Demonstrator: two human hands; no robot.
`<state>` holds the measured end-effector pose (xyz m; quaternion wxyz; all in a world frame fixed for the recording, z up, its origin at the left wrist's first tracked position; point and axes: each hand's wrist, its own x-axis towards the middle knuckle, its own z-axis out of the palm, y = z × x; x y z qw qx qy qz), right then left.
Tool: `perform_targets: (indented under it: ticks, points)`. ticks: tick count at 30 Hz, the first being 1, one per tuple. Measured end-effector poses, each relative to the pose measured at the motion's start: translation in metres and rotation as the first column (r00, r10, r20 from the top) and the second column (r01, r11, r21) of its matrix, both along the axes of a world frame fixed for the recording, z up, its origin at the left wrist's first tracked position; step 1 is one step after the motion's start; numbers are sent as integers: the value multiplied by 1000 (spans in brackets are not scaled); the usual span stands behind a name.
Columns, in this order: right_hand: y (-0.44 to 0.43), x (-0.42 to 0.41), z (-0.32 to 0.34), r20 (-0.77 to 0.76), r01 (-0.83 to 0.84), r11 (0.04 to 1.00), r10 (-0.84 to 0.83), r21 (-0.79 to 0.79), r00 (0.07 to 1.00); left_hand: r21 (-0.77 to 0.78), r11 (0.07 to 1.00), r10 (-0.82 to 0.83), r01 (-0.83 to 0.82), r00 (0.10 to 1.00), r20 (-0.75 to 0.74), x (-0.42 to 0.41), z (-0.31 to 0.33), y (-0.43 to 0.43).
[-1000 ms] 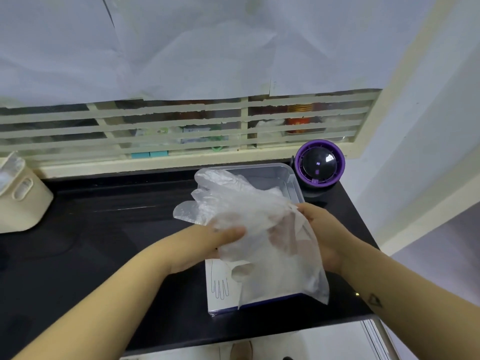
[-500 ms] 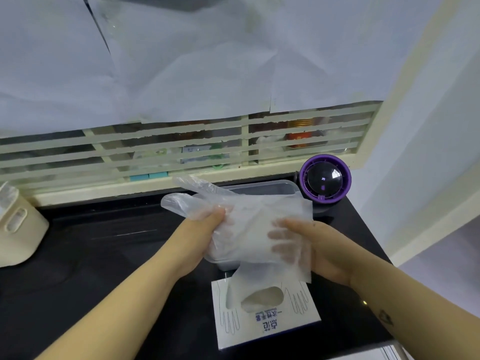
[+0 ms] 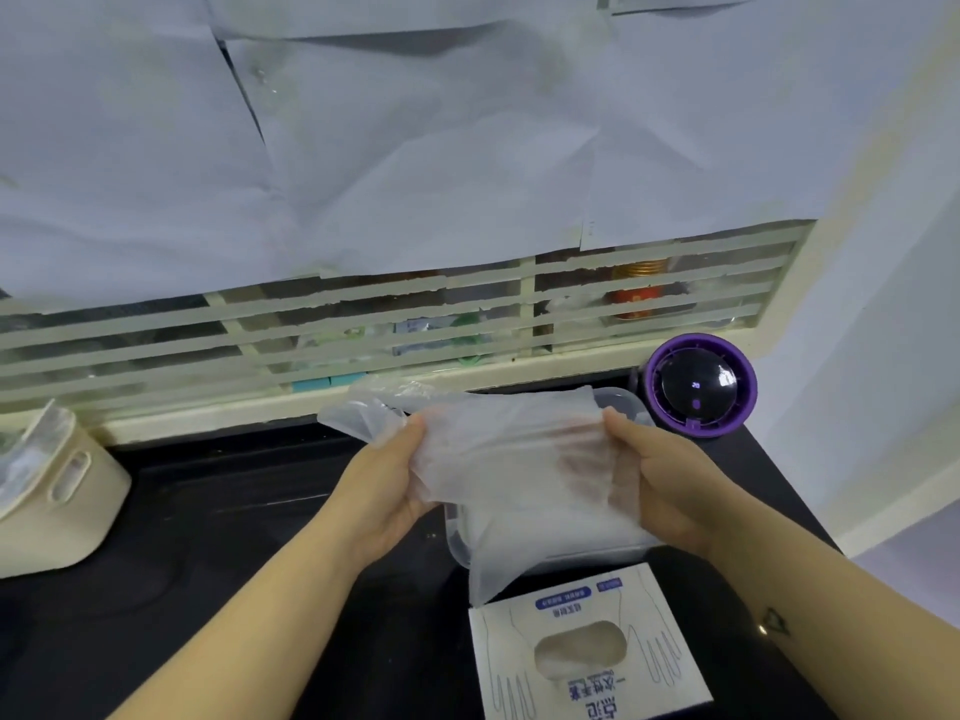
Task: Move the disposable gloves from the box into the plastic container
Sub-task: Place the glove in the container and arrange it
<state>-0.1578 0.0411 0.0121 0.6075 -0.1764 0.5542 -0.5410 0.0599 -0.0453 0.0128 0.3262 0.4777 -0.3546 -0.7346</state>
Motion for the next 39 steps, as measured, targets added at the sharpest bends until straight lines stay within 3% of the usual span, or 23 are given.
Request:
perform_targets:
  ticks: [7, 11, 15, 18, 21, 23, 25, 26, 27, 29, 32, 36, 39]
  points:
    - [-27, -13, 12, -35, 48, 999, -48, 4, 998, 8, 996, 85, -85, 996, 12, 17, -4, -22]
    - [-39, -22, 16, -98, 19, 999, -16, 30, 995, -2, 963, 270, -271, 962, -44, 37, 0, -37]
    - [-47, -26, 2, -146, -98, 993, 106, 61, 984, -118, 900, 427, -420, 903, 45, 60, 2, -50]
    - [-49, -27, -7, -124, -88, 994, 96, 71, 988, -190, 851, 499, -491, 867, -5, 61, 3, -55]
    - [-51, -25, -8, -111, -97, 994, 103, 57, 988, -447, 865, 371, -228, 890, 264, 52, 8, -58]
    - [-53, -24, -5, -109, -118, 992, 123, 49, 986, -517, 839, 155, 169, 837, 525, 43, 18, -54]
    - [-55, -24, 1, -101, -147, 988, 150, 36, 984, -380, 703, 39, 602, 501, 865, 31, 26, -52]
    - [-57, -23, 5, -91, -154, 988, 156, 22, 984, -294, 658, 73, 693, 329, 941, 22, 30, -49]
    - [-58, -23, 11, -76, -166, 986, 166, 2, 983, -241, 638, 118, 731, 217, 969, 12, 35, -47]
    - [-60, -22, 21, -56, -207, 978, 204, -40, 977, -236, 571, 246, 786, 110, 963, -6, 40, -45]
    - [-61, -21, 35, -112, -296, 952, 287, -72, 951, -304, 418, 293, 856, 189, 937, -27, 44, -44]
    - [-58, -19, 52, -141, -406, 910, 393, -83, 909, -428, 355, 216, 831, 372, 903, -37, 53, -47]
    - [-56, -24, 57, -224, -418, 906, 395, -62, 891, -367, 370, 186, 853, 319, 929, -34, 66, -52]
